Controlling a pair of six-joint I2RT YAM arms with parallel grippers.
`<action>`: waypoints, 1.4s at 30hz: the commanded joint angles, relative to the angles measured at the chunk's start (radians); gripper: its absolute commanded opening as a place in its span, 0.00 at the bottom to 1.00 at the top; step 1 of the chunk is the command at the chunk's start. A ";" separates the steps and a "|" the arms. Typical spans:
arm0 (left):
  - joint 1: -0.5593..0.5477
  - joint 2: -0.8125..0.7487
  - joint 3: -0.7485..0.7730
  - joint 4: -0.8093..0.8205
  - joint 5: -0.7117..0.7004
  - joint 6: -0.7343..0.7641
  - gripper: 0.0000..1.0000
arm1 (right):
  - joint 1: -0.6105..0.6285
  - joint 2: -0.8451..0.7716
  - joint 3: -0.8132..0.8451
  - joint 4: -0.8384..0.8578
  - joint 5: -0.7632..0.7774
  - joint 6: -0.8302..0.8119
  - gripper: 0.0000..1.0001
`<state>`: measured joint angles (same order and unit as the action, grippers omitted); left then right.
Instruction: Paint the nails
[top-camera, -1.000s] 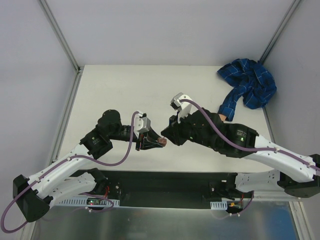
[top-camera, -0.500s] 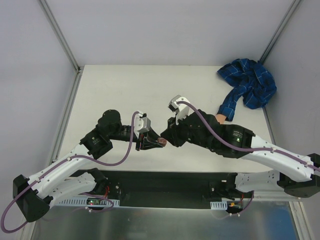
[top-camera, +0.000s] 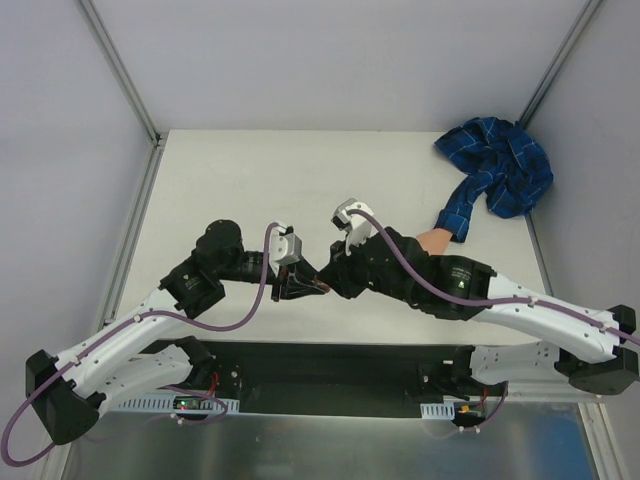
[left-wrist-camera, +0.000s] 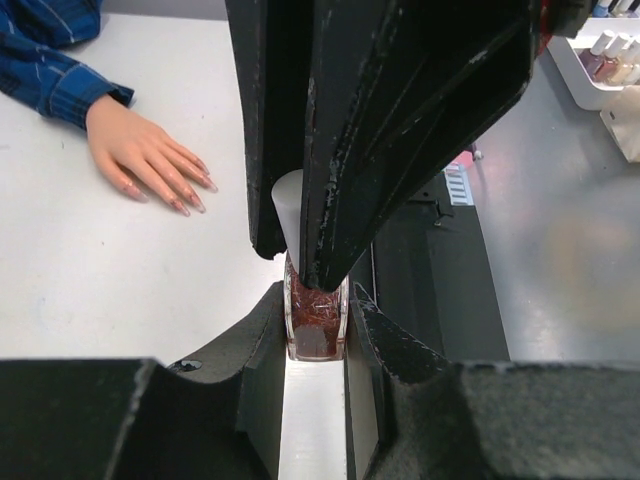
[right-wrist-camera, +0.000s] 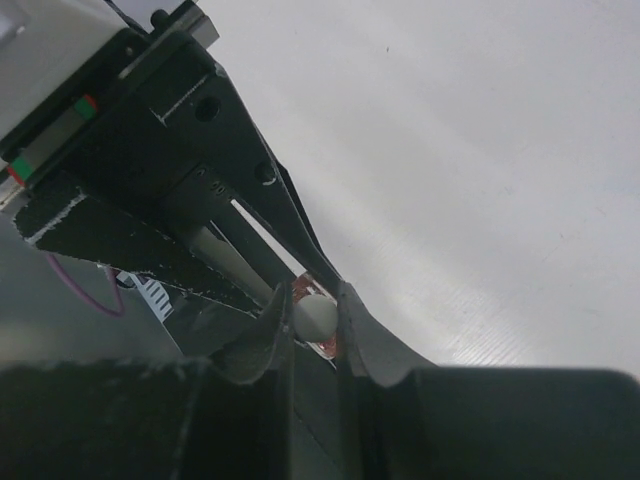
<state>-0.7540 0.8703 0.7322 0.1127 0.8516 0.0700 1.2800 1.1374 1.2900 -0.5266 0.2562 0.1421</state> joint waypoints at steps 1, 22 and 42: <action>-0.008 -0.036 0.021 0.047 -0.031 0.011 0.00 | 0.028 -0.015 -0.084 0.077 0.018 0.066 0.01; -0.010 0.016 0.055 -0.007 0.017 0.022 0.00 | 0.098 -0.019 0.120 -0.180 0.177 -0.035 0.64; -0.010 0.099 0.127 -0.028 0.472 -0.044 0.00 | -0.174 -0.010 0.158 -0.132 -0.749 -0.524 0.49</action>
<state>-0.7540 0.9749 0.8154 0.0547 1.2396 0.0280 1.1110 1.1263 1.4117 -0.6937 -0.3561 -0.3008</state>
